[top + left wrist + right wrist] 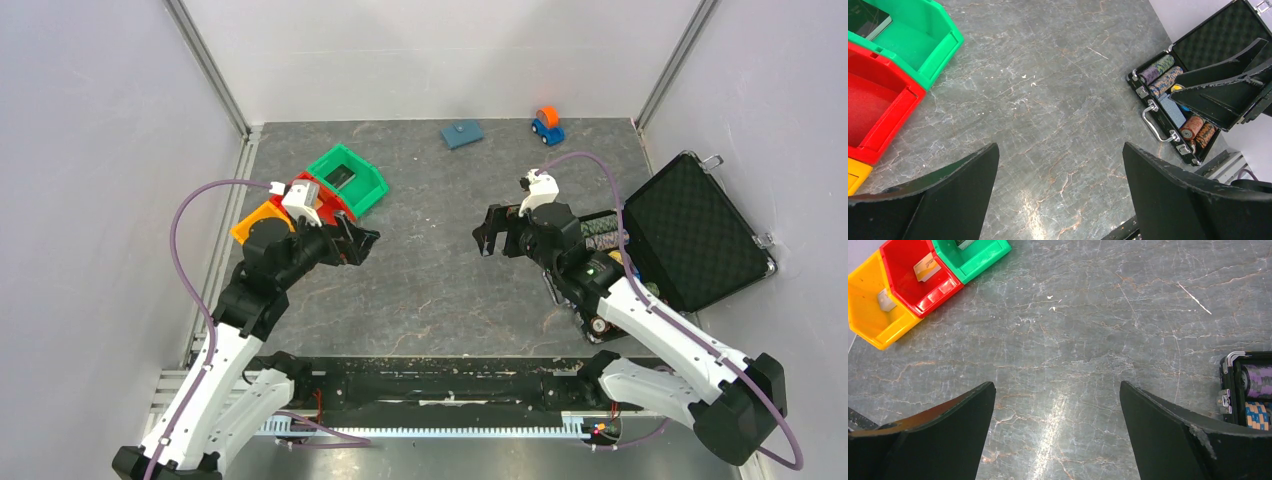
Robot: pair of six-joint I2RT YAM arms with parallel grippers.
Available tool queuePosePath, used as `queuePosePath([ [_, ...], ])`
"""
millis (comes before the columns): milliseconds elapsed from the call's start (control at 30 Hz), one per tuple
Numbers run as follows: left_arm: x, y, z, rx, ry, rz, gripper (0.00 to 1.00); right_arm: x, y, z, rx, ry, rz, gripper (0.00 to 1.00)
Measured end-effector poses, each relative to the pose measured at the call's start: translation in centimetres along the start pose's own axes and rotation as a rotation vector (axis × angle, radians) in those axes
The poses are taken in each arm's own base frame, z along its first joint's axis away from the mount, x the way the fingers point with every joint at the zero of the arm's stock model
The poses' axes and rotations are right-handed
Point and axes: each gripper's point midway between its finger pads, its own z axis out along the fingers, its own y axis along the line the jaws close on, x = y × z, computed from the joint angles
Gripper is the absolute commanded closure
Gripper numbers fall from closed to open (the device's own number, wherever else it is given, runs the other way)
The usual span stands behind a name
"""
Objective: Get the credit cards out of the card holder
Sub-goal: Move the card holder to the center of the board.
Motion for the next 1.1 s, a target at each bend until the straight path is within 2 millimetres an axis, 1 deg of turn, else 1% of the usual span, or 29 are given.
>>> queuePosePath([
  [233, -0.1, -0.1, -0.1, 0.002, -0.005, 0.001, 0.00, 0.0, 0.0, 0.1, 0.001, 0.001, 0.006, 0.02],
  [400, -0.2, -0.1, -0.2, 0.005, -0.011, 0.002, 0.00, 0.1, 0.1, 0.5, 0.003, 0.001, 0.021, 0.02],
  [600, -0.3, -0.2, -0.4, 0.004, -0.018, 0.003, 0.00, -1.0, -0.4, 2.3, 0.049, -0.058, 0.040, 0.02],
  [667, -0.4, -0.2, -0.5, 0.007, -0.023, 0.004, 0.00, -1.5, -0.6, 3.7, 0.075, -0.081, 0.040, 0.03],
  [800, -0.5, -0.2, -0.8, 0.005, -0.036, 0.006, 0.00, -2.2, -1.0, 7.3, 0.117, -0.103, 0.031, 0.06],
  [900, -0.5, -0.2, -0.9, 0.006, -0.039, 0.007, 0.00, -3.2, -1.5, 11.4, 0.148, -0.111, 0.043, 0.12],
  [967, -0.5, -0.2, -0.9, 0.005, -0.038, 0.007, 0.00, -3.8, -2.3, 14.0, 0.167, -0.118, 0.064, 0.17],
  [1067, -0.5, -0.2, -0.9, 0.006, -0.038, 0.007, 0.00, -4.7, -3.8, 17.6, 0.184, -0.136, 0.130, 0.23],
  [1100, -0.5, -0.2, -0.9, 0.006, -0.038, 0.007, 0.00, -5.0, -4.7, 19.0, 0.189, -0.144, 0.165, 0.25],
])
